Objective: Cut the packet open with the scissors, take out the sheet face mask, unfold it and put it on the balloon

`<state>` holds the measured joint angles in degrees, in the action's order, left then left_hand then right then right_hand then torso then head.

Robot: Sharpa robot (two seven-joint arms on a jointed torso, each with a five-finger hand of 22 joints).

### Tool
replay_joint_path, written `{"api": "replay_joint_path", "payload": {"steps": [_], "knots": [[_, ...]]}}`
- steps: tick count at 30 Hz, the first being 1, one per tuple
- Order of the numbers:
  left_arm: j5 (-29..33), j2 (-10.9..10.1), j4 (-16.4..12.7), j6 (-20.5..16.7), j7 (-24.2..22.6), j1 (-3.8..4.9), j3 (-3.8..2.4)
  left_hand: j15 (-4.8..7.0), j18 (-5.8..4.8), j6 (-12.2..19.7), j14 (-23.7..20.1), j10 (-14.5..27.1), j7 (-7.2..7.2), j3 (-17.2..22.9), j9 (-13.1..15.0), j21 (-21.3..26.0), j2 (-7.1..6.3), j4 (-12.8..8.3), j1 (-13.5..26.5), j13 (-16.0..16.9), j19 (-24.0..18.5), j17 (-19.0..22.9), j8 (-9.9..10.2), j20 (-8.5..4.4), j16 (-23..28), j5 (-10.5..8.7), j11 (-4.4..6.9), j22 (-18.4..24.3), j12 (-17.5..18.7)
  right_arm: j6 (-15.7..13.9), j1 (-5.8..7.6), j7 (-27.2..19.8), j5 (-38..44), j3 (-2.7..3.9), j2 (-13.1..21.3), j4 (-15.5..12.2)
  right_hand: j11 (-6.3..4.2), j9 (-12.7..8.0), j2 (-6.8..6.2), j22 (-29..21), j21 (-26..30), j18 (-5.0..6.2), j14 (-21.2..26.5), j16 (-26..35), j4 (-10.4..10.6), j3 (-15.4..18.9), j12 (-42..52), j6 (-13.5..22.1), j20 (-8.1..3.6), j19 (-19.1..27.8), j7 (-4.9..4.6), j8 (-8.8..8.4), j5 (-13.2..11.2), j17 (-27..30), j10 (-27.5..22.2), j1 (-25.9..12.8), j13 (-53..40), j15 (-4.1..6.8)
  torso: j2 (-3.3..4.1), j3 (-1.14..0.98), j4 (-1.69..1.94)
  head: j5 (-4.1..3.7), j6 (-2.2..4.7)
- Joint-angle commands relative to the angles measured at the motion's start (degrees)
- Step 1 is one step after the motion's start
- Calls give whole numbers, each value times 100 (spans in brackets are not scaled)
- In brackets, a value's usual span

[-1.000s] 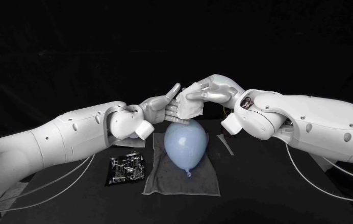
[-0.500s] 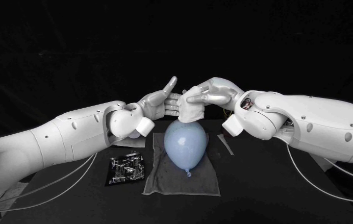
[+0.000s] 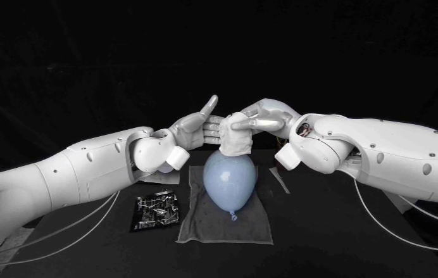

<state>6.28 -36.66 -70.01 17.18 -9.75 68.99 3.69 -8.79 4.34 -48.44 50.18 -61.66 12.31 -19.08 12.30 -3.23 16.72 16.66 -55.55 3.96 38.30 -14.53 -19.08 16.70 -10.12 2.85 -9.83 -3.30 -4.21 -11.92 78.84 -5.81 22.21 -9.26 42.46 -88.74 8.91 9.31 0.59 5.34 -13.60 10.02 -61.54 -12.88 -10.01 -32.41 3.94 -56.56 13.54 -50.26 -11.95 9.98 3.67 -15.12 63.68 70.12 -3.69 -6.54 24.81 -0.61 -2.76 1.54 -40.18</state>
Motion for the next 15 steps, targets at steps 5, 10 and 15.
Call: {"api": "replay_joint_path", "payload": {"steps": [5, 10, 15], "knots": [[192, -2, -66, 137, -251, 18, -20, 10, 101, 122, 194, -97, 60, -2, -28, -78, -93, -76, -842, 18, 754, -69, 141, -2, -14, -11, -14, -49, 21, 66, -70, 232, 4, -31, 20, 26, -2, 6, -46, 5, -16, 57, -47, -31, 36, -5, -10, 23, 6, -19, -17, 30, -18, -12, 38, 17, 10, -4, 3, -2, 3, 0, 4], [176, -15, -61, 14, -290, 19, -21, 48, 199, 94, 332, -144, 30, -18, -18, -69, -297, -430, -1921, 19, 915, -145, 172, -2, -27, -14, 1, -47, 29, 50, -89, 219, 4, -35, 48, -20, -6, 14, -45, 9, -26, 56, -57, -38, 41, -11, -7, 13, 0, -29, -16, 42, -15, -21, 55, 25, 9, 1, 1, -4, 1, -1, 3], [26, -16, -58, 59, -252, 19, -21, 110, 278, -1, 510, -216, -26, 60, -2, -95, -364, -815, -2716, 29, 1053, -237, 154, -7, -94, -15, 57, -58, 12, -173, -97, 170, 4, -36, 57, -33, -89, 105, 71, 85, -186, 53, -245, -144, 24, -50, 52, -138, -85, -177, 37, 178, -39, -114, 304, 195, -6, 89, -1, -6, 3, 1, -5]]}}
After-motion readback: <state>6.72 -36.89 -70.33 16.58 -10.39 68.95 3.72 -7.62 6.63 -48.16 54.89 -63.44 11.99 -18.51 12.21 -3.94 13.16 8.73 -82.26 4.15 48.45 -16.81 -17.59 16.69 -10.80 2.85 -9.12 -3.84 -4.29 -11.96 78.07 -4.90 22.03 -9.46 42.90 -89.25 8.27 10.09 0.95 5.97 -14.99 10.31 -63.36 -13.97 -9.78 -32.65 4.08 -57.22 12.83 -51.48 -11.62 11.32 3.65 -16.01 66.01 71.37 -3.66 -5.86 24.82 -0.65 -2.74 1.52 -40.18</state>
